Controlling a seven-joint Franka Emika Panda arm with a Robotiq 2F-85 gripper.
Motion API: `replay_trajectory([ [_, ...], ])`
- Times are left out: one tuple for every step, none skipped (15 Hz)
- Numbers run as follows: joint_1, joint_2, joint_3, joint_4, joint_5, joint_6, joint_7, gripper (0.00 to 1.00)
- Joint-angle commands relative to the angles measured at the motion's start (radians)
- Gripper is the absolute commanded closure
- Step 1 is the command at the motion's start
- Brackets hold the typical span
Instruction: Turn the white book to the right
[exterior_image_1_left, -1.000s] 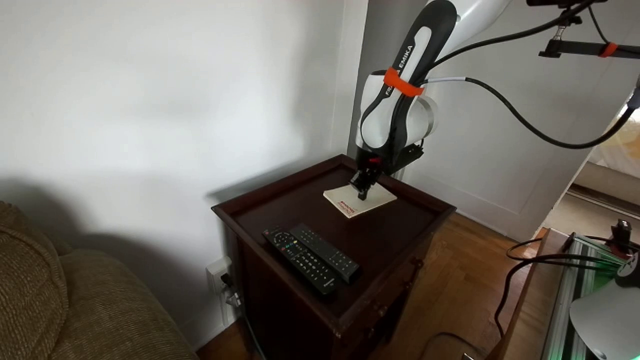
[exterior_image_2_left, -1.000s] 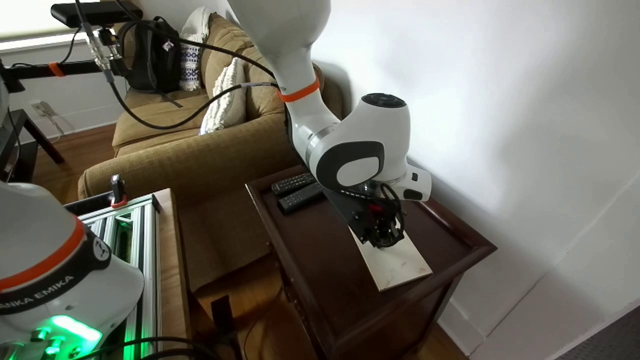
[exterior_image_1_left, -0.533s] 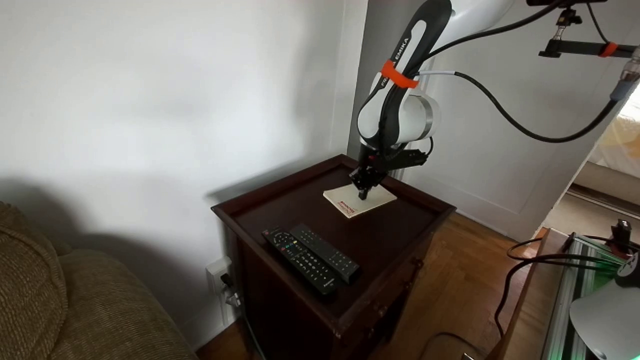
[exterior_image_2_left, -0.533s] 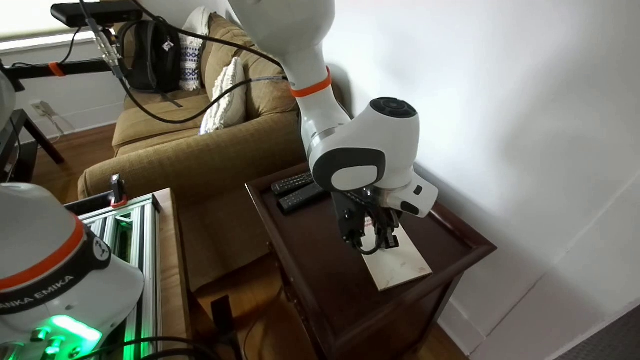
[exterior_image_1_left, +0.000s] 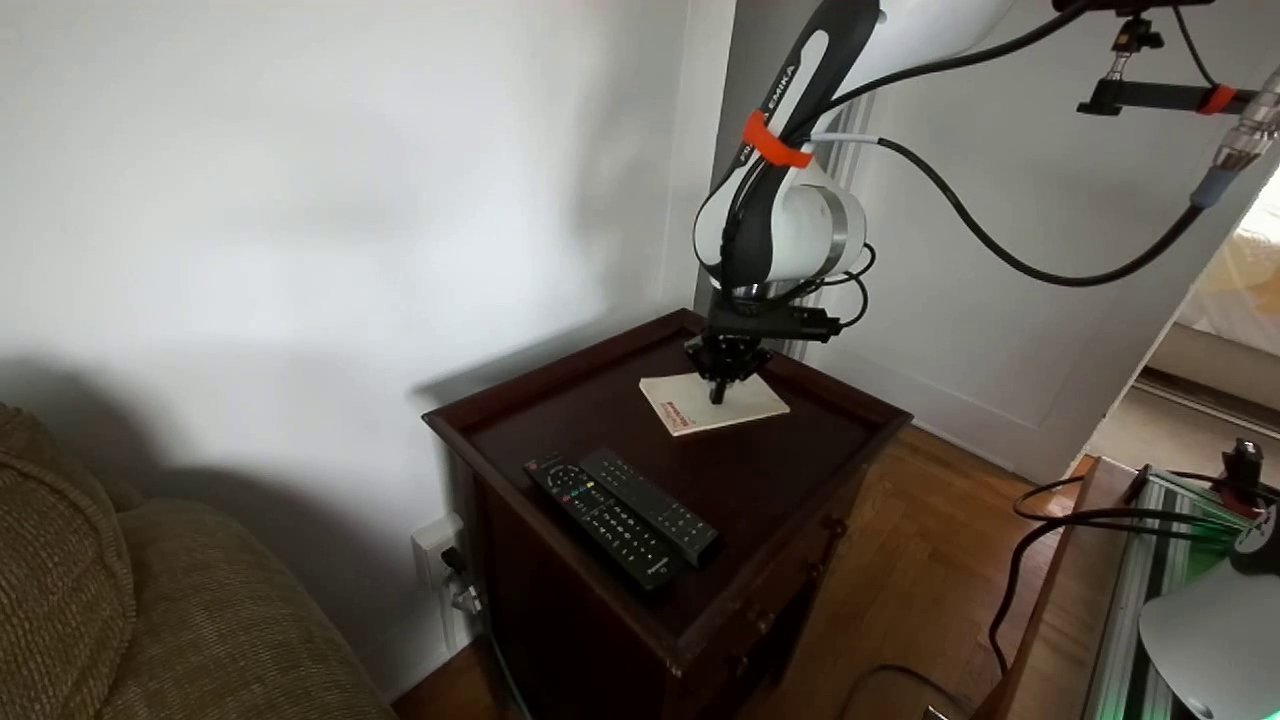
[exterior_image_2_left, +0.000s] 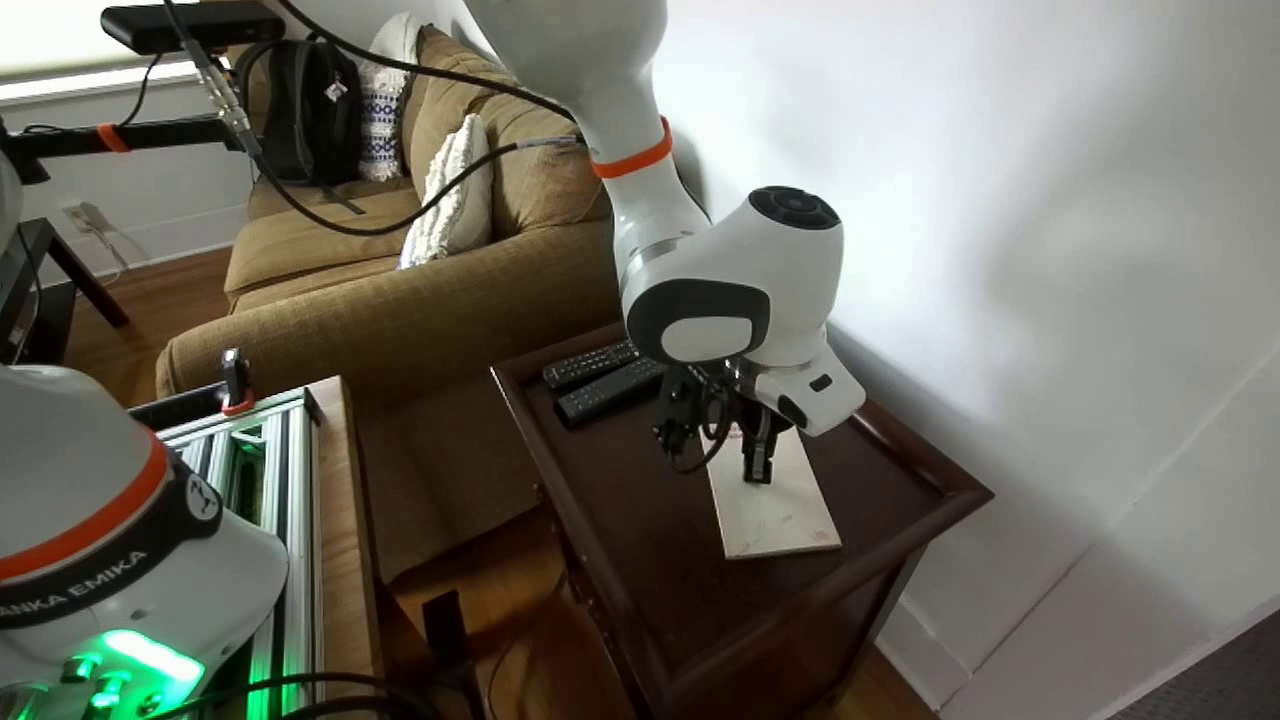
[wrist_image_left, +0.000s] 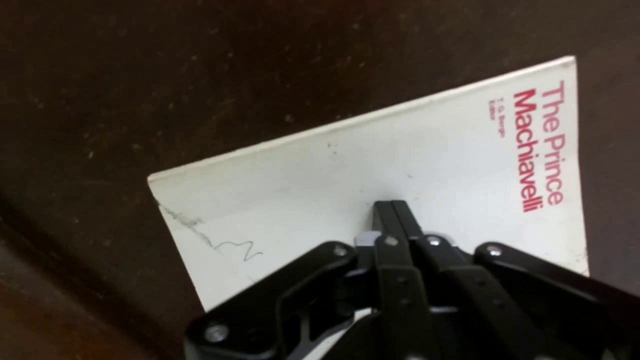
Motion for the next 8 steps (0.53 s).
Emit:
replay_trajectory([
  [0.06, 0.083, -0.009, 0.048, 0.08, -0.053, 0.138, 1.0],
  [0.062, 0.086, -0.007, 0.053, 0.096, -0.052, 0.163, 1.0],
  [0.069, 0.089, -0.013, 0.055, 0.11, -0.052, 0.192, 1.0],
  [0.074, 0.09, -0.02, 0.054, 0.126, -0.047, 0.223, 1.0],
  [0.08, 0.091, -0.028, 0.049, 0.141, -0.034, 0.255, 1.0],
  [0.083, 0.09, -0.034, 0.045, 0.155, -0.029, 0.277, 1.0],
  [0.083, 0.088, -0.034, 0.038, 0.17, -0.02, 0.3, 1.0],
  [0.076, 0.082, -0.028, 0.031, 0.187, -0.015, 0.317, 1.0],
])
